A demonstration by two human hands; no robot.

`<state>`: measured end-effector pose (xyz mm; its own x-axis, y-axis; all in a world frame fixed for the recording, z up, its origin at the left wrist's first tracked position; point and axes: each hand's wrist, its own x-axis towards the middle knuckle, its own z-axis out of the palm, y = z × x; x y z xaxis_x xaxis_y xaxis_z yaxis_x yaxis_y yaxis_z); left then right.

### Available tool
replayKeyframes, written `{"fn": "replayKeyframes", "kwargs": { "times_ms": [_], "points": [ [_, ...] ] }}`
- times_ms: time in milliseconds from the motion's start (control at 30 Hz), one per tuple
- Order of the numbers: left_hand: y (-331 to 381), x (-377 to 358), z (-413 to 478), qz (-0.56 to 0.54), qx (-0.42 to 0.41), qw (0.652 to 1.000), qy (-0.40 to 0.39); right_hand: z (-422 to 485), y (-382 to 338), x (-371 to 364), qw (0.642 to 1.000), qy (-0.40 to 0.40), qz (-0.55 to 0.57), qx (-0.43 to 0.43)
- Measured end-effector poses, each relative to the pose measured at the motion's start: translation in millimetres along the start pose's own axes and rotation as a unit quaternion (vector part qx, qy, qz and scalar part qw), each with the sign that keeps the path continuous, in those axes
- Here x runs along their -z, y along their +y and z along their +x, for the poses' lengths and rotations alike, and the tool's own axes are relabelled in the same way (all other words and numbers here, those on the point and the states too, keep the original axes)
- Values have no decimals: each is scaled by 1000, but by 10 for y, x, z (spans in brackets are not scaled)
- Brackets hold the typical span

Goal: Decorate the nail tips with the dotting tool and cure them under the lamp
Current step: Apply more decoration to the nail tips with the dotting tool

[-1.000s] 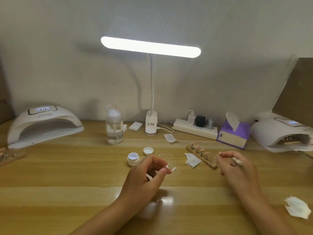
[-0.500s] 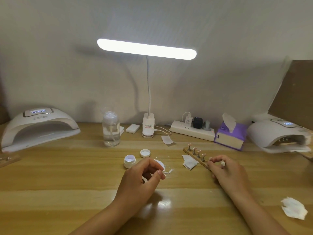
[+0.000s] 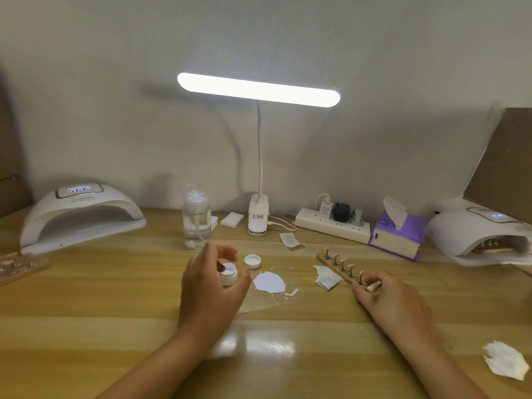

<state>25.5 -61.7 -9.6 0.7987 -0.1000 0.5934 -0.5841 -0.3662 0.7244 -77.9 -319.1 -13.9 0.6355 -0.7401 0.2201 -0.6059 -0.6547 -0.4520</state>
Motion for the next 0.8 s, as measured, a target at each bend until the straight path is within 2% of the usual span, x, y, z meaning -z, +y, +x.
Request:
{"fn": "replayKeyframes", "kwargs": {
  "times_ms": [100,167,233,400,633,800],
  "points": [
    [-192,57,145,89,76,992,37,17,22,24,1000,-4,16,7],
    [-304,53,195,170,147,974,-23,21,40,41,999,-4,35,8],
    [-368,20,207,226,173,955,-88,14,50,56,999,-7,41,5],
    [-432,-7,208,250,136,948,-144,-16,9,75,999,-21,32,-11],
    [-441,4,203,190,115,969,-107,-49,-23,103,998,-24,43,-37],
    [-406,-2,183,148,88,980,-103,-62,-46,92,999,-35,-3,-26]
  ]
}}
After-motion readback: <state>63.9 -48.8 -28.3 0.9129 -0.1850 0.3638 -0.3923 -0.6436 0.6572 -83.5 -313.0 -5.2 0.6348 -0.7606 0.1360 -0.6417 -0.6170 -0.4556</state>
